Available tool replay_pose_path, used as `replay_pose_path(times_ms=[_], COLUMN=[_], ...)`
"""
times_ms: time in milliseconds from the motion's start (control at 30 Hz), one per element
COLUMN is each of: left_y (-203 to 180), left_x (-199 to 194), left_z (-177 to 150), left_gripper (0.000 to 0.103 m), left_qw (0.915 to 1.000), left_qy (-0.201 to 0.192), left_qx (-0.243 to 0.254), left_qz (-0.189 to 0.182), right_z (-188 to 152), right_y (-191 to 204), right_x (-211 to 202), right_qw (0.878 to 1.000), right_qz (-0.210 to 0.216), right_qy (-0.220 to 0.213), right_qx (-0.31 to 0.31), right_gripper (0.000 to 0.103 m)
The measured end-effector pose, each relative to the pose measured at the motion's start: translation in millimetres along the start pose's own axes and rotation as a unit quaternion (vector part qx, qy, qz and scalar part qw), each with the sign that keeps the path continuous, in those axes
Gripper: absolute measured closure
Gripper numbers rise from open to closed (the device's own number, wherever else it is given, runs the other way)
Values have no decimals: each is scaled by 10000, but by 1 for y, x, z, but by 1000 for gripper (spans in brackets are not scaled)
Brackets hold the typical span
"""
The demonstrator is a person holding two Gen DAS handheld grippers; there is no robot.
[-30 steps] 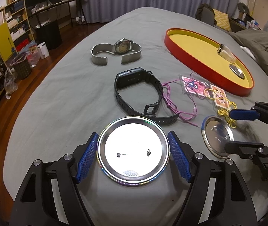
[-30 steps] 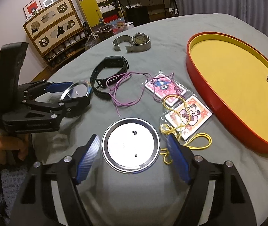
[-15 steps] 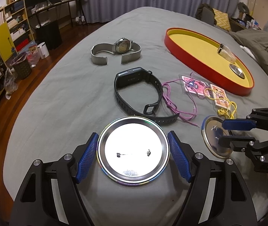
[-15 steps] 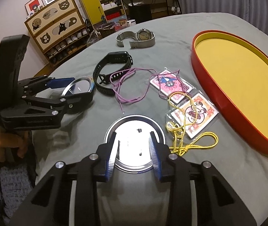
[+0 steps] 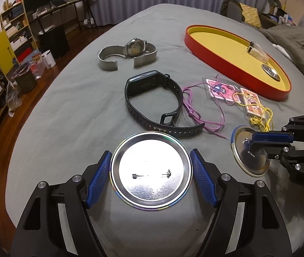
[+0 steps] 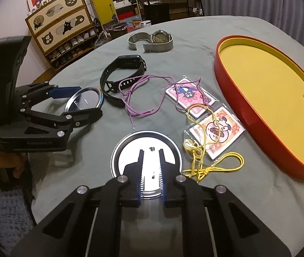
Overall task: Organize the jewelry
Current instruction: 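Hold both round silver badges in the closed tools above the bedspread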
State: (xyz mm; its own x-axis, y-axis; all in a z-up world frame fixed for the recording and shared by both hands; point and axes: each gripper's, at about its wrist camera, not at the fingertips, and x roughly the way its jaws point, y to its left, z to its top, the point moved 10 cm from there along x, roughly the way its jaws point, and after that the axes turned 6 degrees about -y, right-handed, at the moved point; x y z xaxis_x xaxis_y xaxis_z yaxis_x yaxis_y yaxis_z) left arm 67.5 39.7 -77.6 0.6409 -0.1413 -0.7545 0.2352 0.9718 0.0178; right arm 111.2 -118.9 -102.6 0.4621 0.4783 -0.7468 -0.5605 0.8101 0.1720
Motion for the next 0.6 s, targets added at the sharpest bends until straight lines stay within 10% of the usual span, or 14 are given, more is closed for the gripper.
replay_pose_path(times_ms=[600], left_y=[0], left_x=[0], left_z=[0], left_gripper=[31], left_qw=[10000], left_qy=[-2], left_qx=[-5], left_qz=[-5], right_z=[5], right_y=[2], right_x=[-4], right_qw=[9998], right_qz=[-72], right_qy=[-125], right_qx=[-142], right_gripper=[101])
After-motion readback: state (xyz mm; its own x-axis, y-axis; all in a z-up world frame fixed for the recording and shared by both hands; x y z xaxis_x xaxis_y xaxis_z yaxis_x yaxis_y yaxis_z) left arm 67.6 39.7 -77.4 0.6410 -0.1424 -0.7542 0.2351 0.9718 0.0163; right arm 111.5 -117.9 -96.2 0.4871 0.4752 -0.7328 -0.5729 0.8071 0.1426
